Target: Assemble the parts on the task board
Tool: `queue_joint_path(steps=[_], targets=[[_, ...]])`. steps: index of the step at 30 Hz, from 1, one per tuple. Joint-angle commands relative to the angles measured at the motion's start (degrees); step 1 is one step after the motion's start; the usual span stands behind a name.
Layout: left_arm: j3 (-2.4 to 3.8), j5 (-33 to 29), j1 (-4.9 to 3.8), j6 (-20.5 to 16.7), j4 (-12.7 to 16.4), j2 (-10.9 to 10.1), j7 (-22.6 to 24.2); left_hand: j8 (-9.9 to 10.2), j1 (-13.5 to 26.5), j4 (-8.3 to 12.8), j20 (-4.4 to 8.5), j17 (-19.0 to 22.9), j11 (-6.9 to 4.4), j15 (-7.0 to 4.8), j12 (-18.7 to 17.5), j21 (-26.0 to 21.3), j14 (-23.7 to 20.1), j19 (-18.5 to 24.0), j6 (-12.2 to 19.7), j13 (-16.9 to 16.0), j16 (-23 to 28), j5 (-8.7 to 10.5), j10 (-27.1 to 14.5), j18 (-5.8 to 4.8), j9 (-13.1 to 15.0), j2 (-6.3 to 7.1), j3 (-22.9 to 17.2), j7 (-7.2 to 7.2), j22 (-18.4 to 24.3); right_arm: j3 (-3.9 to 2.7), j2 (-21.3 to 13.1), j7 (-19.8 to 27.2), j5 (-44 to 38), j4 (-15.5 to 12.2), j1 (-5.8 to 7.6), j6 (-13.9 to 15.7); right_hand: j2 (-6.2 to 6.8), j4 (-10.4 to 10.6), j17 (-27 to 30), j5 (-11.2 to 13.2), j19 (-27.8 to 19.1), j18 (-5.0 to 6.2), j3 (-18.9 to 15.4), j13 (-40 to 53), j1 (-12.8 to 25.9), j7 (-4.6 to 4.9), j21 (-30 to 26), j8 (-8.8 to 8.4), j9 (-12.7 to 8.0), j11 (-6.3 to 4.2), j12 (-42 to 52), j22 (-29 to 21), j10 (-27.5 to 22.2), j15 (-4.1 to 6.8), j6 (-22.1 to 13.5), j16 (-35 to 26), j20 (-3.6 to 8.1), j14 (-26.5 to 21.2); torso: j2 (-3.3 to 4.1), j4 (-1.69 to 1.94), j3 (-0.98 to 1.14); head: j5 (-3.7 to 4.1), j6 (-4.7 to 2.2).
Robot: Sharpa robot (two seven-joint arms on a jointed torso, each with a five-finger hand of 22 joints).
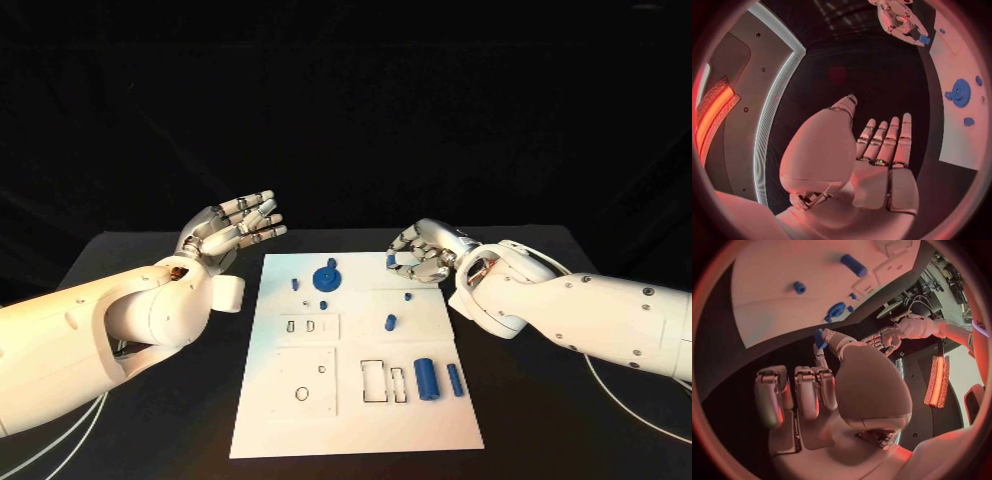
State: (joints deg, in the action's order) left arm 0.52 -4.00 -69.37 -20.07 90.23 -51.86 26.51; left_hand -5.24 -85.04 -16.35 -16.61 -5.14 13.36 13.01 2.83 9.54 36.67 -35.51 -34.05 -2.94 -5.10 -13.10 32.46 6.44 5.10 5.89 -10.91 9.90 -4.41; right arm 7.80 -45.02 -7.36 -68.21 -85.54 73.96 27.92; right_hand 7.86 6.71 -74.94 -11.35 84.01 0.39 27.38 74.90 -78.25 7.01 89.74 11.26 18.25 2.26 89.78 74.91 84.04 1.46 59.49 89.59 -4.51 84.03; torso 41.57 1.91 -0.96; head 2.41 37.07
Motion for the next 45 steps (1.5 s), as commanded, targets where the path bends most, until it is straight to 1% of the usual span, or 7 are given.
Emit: queue_joint_path(steps=[1, 9, 14, 20, 30, 37, 45], targets=[[-0.01, 0.3, -0.03, 1.3, -0.1, 0.3, 0.0, -0.6, -0.1, 0.4, 0.00, -0.9, 0.46, -0.42, 1.2, 1.0, 5.7, -2.1, -1.8, -0.5, -1.6, 0.31, 5.9, 1.11, 0.3, -0.39, -0.2, 5.39, -0.4, 0.07, 1.8, -6.9, -2.3, -2.4, -0.22, 2.3, -0.11, 0.2, -14.6, -0.2, 6.0, -0.39, 0.4, 15.1, 1.0, -0.51, 0.3, 1.58, 2.2, -0.35, 0.2, 15.1, 6.0, 0.45, 0.1, 0.3, 0.26, 5.9, -0.16, -0.02, 0.04, -0.49, 0.32], [-0.06, 0.7, -0.03, 1.6, -0.4, 0.7, -0.3, -1.2, 0.1, 0.4, 0.04, -1.7, 0.56, -0.92, 2.2, 2.3, 8.5, -4.2, -3.8, -0.8, -3.2, 0.31, 12.5, 1.91, 0.5, -0.38, -0.4, 5.42, -0.7, 0.62, 6.8, -11.5, -7.0, -5.1, -1.65, 3.3, -0.17, 0.3, -14.4, 0.1, 6.0, -0.39, 0.5, 15.1, 1.2, -0.53, 0.3, 1.61, 2.2, -0.36, 0.2, 15.1, 6.0, 0.45, 0.0, 0.2, 0.26, 5.8, -0.22, -0.03, -0.08, -1.06, 0.80], [-0.07, 0.8, -0.03, 1.8, -0.4, 0.8, -0.6, -2.8, -0.1, 0.6, 0.12, -3.8, -0.69, -2.41, 4.1, 4.4, 12.7, -7.0, -9.1, -1.0, -6.5, 0.16, 17.2, 3.28, 1.4, -0.42, -1.6, 5.33, -1.4, 1.01, 9.6, -13.2, -9.9, -4.9, -3.14, 2.9, -0.18, 0.3, -14.4, 0.1, 6.0, -0.39, 0.6, 15.1, 1.2, -0.53, 0.3, 1.61, 2.2, -0.36, 0.2, 15.1, 6.0, 0.45, 0.0, 0.2, 0.26, 5.8, -0.13, -0.01, -0.08, -1.24, 1.05], [-0.07, 0.9, -0.03, 1.9, -0.4, 0.9, -0.8, -2.9, 0.0, 0.5, 0.12, -3.9, -0.73, -2.46, 4.2, 4.5, 12.8, -7.1, -9.6, -1.0, -6.6, 0.21, 17.4, 3.32, 1.5, -0.39, -1.6, 5.31, -1.5, 1.47, 11.9, -14.6, -11.5, -4.1, -4.40, 1.9, -0.16, 0.3, -14.4, 0.1, 6.0, -0.39, 0.6, 15.1, 1.3, -0.52, 0.3, 1.64, 2.3, -0.36, 0.2, 15.1, 6.0, 0.45, 0.0, 0.2, 0.27, 5.8, -0.08, 0.12, -0.06, -1.82, 1.45], [-0.07, 1.3, -0.03, 1.7, -0.5, 1.0, -1.0, -3.8, 0.2, 0.4, 0.15, -5.0, -0.93, -2.82, 4.5, 5.0, 13.6, -7.5, -11.6, -0.9, -8.6, 0.23, 18.1, 3.53, 1.8, -0.14, -2.2, 5.19, -1.6, 1.72, 14.2, -16.2, -14.7, -3.0, -6.33, 0.7, 0.16, 0.5, -14.3, 0.1, 6.0, -0.39, 0.5, 15.1, 2.1, -0.47, 0.3, 1.70, 2.4, -0.33, 0.2, 15.1, 6.0, 0.45, -0.3, 0.2, 0.27, 5.8, -0.06, 0.06, 0.03, -2.14, 1.99], [-0.07, 1.4, -0.03, 1.6, -0.5, 1.0, -1.0, -3.9, 0.3, 0.4, 0.17, -5.8, -0.98, -2.94, 4.6, 5.3, 13.6, -7.7, -11.5, -0.9, -10.0, 0.25, 17.8, 3.59, 1.8, 0.06, -2.5, 5.15, -1.7, 1.75, 15.2, -17.0, -16.4, -2.2, -7.11, -0.4, 0.29, 0.6, -14.4, 0.0, 6.0, -0.39, 0.5, 15.1, 2.3, -0.46, 0.3, 1.71, 2.4, -0.32, 0.2, 15.1, 6.0, 0.44, -0.4, 0.2, 0.27, 5.8, -0.08, -0.05, -0.05, -2.23, 2.36], [-0.08, 1.4, -0.03, 1.7, -0.7, 1.2, -1.1, -4.0, 0.4, 0.3, 0.19, -6.4, -1.00, -3.02, 4.7, 5.6, 13.4, -7.8, -11.4, -0.9, -11.1, 0.26, 17.8, 3.63, 1.8, 0.18, -2.7, 5.14, -1.8, 1.83, 15.8, -17.3, -17.2, -1.7, -7.70, -1.5, 0.51, 0.6, -14.3, 0.0, 6.0, -0.39, 0.4, 15.1, 2.5, -0.46, 0.3, 1.72, 2.5, -0.31, 0.2, 15.1, 6.0, 0.44, -0.5, 0.2, 0.27, 5.8, -0.11, -0.08, -0.01, -2.32, 2.49]])
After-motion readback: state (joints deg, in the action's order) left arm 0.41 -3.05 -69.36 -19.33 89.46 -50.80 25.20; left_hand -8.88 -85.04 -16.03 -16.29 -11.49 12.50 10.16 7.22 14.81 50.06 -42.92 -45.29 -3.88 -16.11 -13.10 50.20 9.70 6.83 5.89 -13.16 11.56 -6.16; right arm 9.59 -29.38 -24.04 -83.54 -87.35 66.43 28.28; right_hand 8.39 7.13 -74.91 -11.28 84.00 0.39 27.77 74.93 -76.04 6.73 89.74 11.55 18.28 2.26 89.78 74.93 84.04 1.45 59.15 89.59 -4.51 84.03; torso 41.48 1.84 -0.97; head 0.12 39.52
